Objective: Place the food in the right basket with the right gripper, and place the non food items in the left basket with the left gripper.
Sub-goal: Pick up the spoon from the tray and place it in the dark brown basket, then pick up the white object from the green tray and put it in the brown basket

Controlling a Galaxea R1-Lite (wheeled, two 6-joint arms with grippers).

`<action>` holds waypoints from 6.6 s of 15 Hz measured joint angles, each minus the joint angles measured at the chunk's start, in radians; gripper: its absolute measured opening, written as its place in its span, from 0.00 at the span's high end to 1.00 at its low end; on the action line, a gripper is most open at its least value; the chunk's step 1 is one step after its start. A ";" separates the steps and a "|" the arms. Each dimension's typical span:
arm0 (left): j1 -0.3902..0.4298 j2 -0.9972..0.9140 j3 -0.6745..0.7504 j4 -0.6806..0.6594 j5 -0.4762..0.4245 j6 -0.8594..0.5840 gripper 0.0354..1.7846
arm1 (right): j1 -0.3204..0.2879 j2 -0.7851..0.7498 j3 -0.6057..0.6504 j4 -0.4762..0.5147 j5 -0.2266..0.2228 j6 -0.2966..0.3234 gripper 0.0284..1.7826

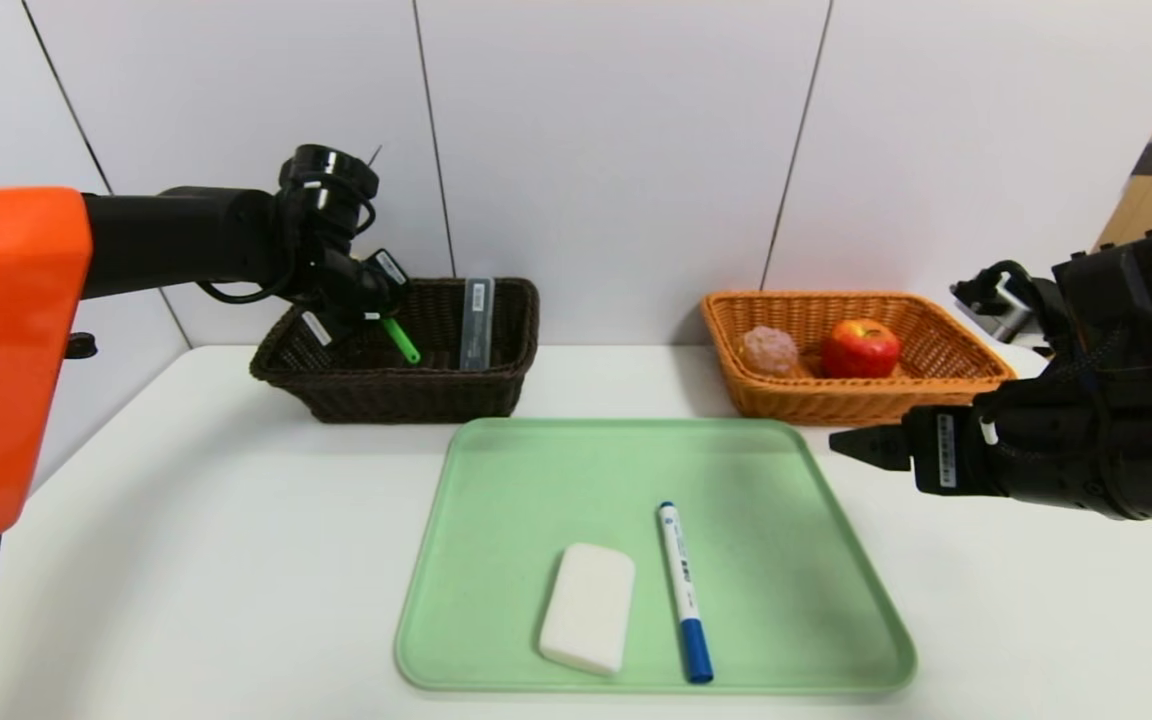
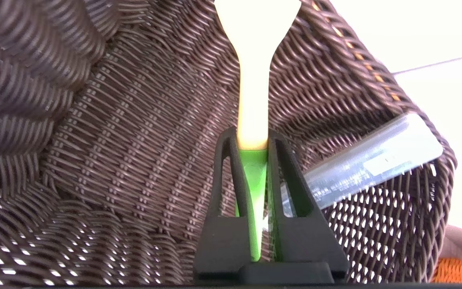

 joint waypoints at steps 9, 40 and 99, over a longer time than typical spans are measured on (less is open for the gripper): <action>-0.016 -0.027 0.009 0.031 0.118 0.121 0.30 | -0.028 -0.026 -0.006 -0.195 -0.080 0.023 0.05; -0.712 -0.064 -0.008 0.670 -0.086 0.209 0.06 | -0.015 -0.079 0.129 -0.226 0.018 0.033 0.05; -0.010 -0.011 -0.007 0.001 0.115 0.249 0.47 | -0.021 -0.078 0.219 -0.287 0.018 0.016 0.05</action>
